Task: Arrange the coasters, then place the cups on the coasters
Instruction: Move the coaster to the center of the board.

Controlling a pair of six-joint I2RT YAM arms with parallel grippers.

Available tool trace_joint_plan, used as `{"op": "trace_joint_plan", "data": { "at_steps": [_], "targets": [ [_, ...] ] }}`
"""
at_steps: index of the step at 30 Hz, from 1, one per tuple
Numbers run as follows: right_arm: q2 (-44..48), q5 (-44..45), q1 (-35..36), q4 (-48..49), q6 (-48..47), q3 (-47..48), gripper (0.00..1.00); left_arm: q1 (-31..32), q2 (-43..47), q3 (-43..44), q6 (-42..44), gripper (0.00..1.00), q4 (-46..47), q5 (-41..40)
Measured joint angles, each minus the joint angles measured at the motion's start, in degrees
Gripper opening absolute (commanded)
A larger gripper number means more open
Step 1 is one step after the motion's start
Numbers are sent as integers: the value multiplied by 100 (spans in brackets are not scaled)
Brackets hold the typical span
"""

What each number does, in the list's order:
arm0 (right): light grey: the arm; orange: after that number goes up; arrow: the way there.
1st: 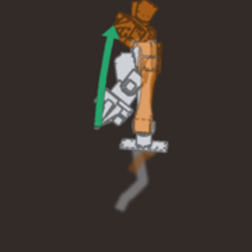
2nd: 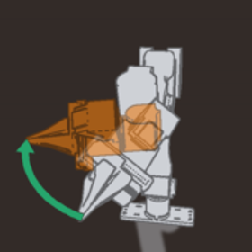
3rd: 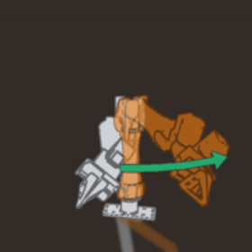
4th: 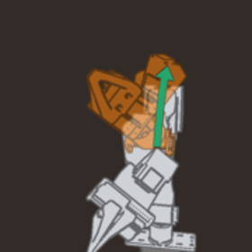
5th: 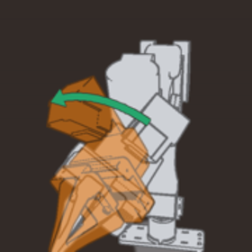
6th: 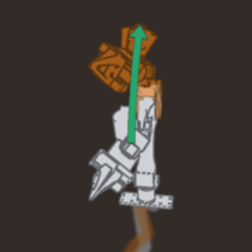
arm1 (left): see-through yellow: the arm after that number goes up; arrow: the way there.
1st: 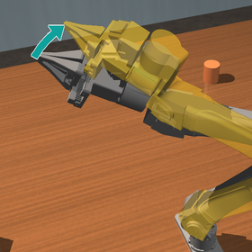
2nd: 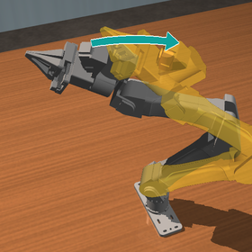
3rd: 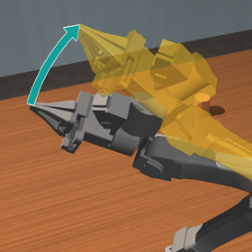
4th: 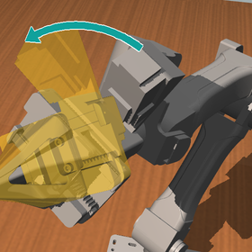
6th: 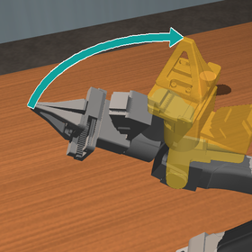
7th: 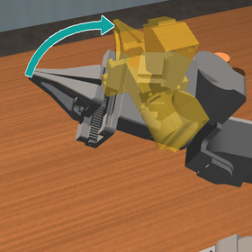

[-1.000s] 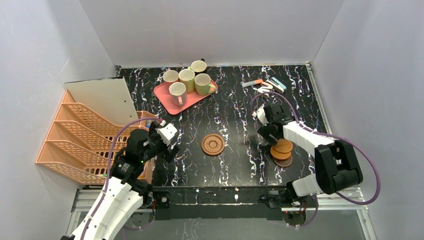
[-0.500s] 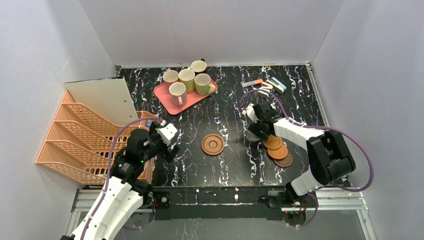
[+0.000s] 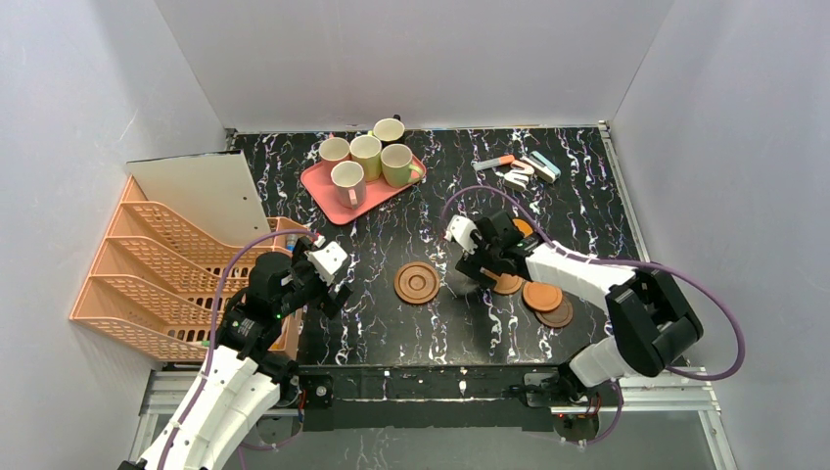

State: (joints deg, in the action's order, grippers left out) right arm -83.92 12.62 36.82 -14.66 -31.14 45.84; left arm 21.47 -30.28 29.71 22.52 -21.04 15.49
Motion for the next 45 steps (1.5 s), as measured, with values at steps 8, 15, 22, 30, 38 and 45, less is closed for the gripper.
{"op": "trace_joint_plan", "data": {
  "at_steps": [8,15,22,30,38,45],
  "targets": [
    [1165,-713,9,15,98,-66,99,0,0,0,-2,98,0,0],
    [1384,120,-48,326,96,-76,99,0,-13,0,0,98,0,0],
    [710,1453,-651,256,122,-76,99,0,-28,0,0,98,0,0],
    [772,2065,-885,-221,234,-76,99,0,-85,0,0,98,-2,0],
    [1056,2170,-905,-717,271,-520,99,0,-103,0,0,98,0,0],
    [1427,1996,-905,-1279,289,-632,99,0,-101,0,-2,98,0,0]
  ]
}}
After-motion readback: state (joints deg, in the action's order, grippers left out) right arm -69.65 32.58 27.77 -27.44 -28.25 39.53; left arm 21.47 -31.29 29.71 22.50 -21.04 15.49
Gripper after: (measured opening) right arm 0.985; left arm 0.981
